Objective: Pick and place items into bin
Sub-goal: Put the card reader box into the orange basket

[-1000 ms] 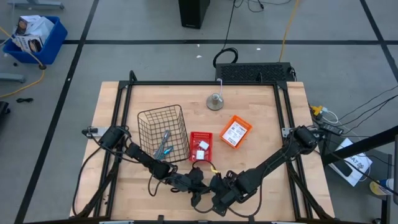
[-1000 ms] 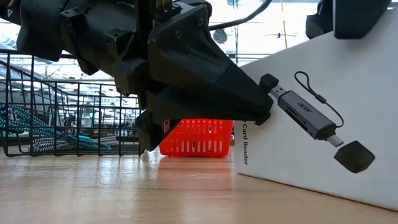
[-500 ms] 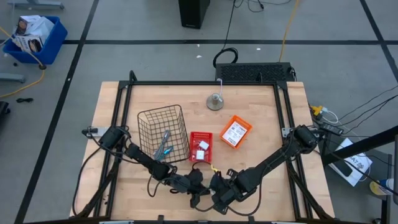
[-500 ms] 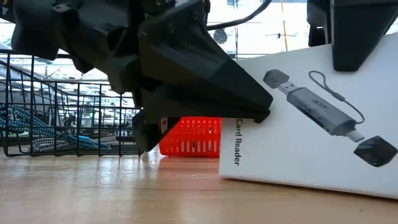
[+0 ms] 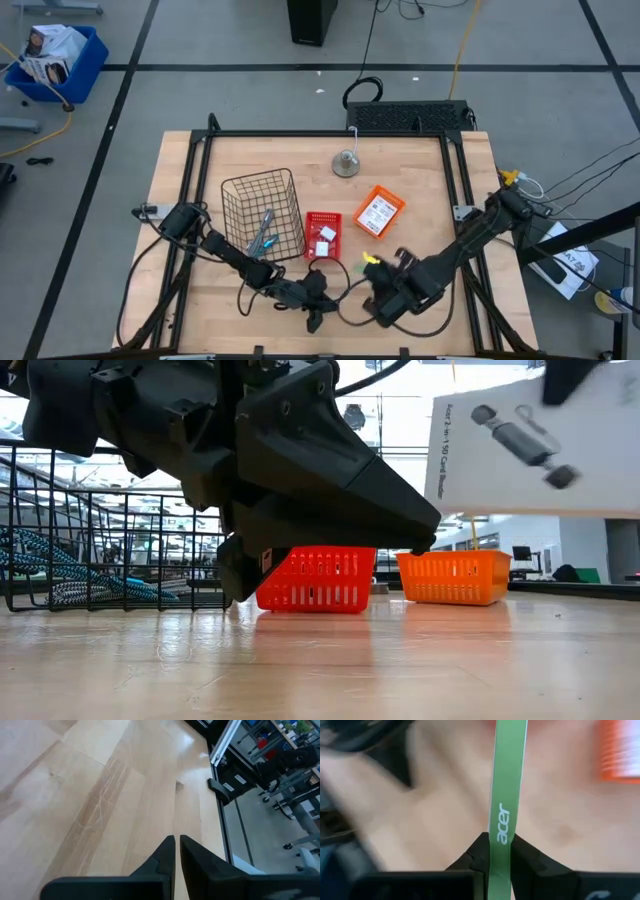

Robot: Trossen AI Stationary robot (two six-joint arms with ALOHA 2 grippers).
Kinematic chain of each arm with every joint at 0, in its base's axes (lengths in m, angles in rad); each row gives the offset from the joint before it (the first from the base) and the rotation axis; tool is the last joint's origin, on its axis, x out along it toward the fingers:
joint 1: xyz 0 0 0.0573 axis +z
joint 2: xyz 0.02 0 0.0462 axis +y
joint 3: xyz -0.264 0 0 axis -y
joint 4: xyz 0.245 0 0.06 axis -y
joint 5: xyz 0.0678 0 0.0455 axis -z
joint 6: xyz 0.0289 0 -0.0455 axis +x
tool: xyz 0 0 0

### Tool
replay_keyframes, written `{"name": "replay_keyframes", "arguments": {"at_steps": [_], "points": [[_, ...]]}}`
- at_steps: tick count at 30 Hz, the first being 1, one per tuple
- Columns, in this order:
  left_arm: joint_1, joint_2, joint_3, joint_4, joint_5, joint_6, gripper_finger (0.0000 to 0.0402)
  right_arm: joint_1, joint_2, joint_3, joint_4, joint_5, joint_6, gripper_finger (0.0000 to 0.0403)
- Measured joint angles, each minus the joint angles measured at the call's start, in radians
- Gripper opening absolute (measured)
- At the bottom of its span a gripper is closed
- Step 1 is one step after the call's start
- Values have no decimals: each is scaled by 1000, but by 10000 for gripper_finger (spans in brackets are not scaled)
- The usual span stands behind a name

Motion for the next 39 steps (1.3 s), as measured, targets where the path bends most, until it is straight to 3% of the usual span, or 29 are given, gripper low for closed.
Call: {"name": "replay_keyframes", "arguments": {"at_steps": [9, 12, 17, 28, 39], "points": [[-3, 0, 0, 1, 6, -14, 31, -55, -49, 0, -339, 257, 20, 34], [-3, 0, 0, 1, 6, -14, 31, -95, -46, 0, -380, 309, -59, 34], [-3, 0, 0, 1, 6, -13, 31, -170, -44, -43, -355, 388, -332, 34], [-12, 0, 0, 1, -1, -14, 31, -353, -43, -303, -253, 365, -538, 34], [-12, 0, 0, 0, -13, -9, 31, -362, -43, -377, -205, 363, -680, 37]]}}
